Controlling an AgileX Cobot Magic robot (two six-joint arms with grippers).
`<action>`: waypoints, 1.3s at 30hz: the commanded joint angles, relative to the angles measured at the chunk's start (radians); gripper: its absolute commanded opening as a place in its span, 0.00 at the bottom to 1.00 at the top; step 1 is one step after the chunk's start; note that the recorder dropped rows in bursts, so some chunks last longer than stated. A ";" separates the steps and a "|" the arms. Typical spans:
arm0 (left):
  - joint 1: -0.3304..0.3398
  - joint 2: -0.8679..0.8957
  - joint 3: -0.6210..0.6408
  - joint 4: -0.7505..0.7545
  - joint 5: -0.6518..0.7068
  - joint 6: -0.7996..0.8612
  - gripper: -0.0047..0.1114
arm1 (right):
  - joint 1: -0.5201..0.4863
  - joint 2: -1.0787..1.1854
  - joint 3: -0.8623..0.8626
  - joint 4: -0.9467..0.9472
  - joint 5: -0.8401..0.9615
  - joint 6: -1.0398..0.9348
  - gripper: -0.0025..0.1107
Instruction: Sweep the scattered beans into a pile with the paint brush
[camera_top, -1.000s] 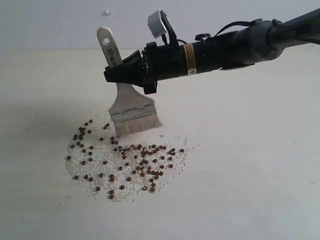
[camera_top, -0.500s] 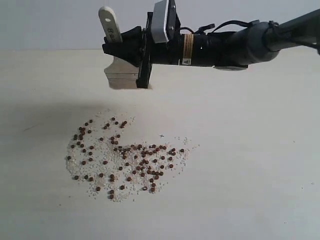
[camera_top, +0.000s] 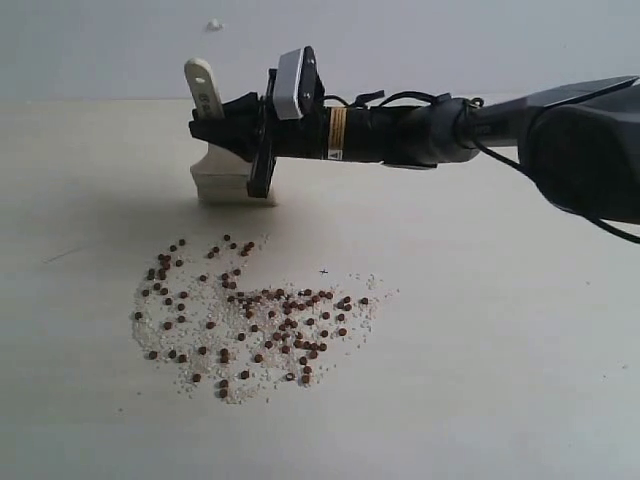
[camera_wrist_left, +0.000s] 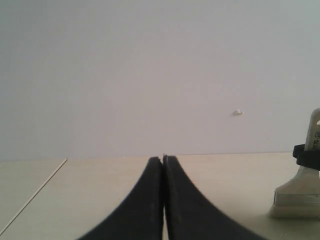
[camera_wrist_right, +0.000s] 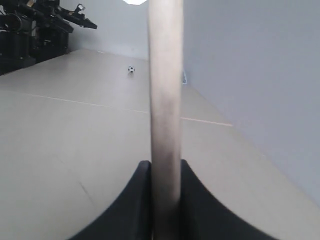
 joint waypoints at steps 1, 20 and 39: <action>-0.006 -0.005 0.003 -0.008 0.002 0.002 0.04 | 0.002 0.003 -0.014 -0.068 -0.018 0.163 0.02; -0.006 -0.005 0.003 -0.008 0.002 0.002 0.04 | 0.004 -0.135 -0.014 -0.314 -0.018 0.791 0.02; -0.006 -0.005 0.003 -0.008 0.002 0.002 0.04 | 0.173 0.040 -0.197 -0.266 0.102 0.279 0.02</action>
